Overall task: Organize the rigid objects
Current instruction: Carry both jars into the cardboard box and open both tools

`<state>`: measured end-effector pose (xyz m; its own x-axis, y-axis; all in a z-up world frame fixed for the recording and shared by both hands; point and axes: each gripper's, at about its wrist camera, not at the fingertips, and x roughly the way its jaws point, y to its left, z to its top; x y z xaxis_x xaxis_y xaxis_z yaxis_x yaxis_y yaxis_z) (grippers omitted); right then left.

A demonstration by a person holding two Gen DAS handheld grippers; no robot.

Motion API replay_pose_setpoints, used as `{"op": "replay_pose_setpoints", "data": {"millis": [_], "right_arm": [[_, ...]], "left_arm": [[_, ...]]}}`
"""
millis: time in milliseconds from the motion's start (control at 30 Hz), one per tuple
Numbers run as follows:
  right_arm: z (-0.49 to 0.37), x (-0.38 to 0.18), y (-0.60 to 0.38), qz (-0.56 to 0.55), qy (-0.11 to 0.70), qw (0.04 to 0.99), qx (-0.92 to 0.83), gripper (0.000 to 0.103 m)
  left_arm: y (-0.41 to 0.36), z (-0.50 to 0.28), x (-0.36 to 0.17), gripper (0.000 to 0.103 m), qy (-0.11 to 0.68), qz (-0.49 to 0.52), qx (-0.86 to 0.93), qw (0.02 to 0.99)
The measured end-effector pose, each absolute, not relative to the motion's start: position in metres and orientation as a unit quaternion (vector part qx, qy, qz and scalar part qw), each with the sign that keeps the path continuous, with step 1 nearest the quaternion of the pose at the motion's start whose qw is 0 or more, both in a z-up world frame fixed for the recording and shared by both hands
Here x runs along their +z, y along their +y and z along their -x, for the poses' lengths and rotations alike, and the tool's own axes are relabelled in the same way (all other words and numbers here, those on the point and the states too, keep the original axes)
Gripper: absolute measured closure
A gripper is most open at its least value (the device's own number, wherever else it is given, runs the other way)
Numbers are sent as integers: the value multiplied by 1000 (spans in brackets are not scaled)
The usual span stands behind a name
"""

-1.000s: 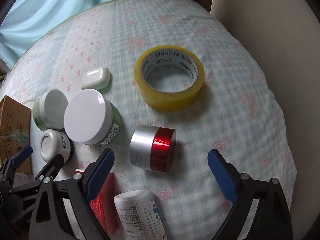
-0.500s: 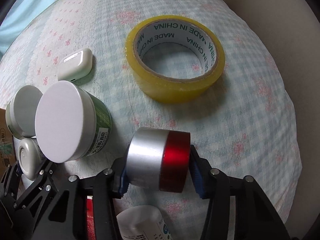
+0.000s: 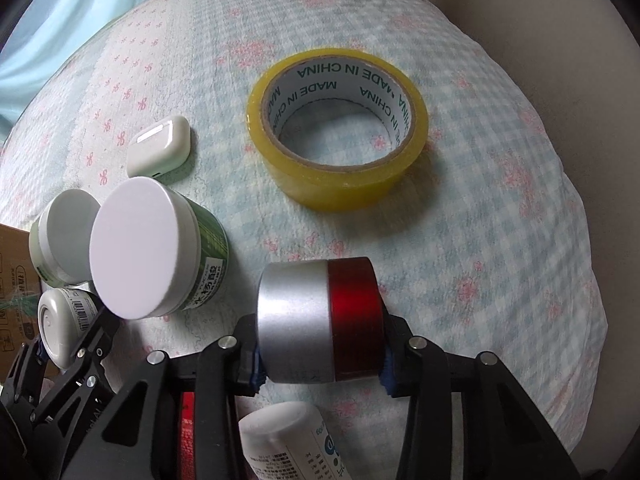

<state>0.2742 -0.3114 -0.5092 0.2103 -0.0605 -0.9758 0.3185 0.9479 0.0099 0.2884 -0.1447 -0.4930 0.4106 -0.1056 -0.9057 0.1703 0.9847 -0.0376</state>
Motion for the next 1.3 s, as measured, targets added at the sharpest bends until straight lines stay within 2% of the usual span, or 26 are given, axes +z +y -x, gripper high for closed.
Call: {"op": "replay_pose_setpoints", "data": {"millis": [200, 400, 567, 733, 1000, 1300], "right_arm": [[-261, -452, -311, -97, 590, 793, -117, 64], [-240, -368, -304, -84, 555, 822, -96, 64], [-215, -298, -286, -62, 530, 843, -65, 64], [-203, -245, -248, -39, 505, 862, -29, 64], [-203, -206, -154, -19, 478, 878, 25, 64], [-230, -209, -39, -34, 492, 869, 37, 64]], "left_arm": [[-139, -273, -428, 50, 507, -14, -86, 858], [-125, -248, -334, 50, 469, -2, -84, 879], [-99, -225, -255, 50, 448, 1, -74, 891], [-56, -207, -203, 50, 430, 13, -55, 901], [44, -202, -178, 50, 421, 30, -29, 906], [154, -241, -199, 50, 445, 17, -46, 894]]}}
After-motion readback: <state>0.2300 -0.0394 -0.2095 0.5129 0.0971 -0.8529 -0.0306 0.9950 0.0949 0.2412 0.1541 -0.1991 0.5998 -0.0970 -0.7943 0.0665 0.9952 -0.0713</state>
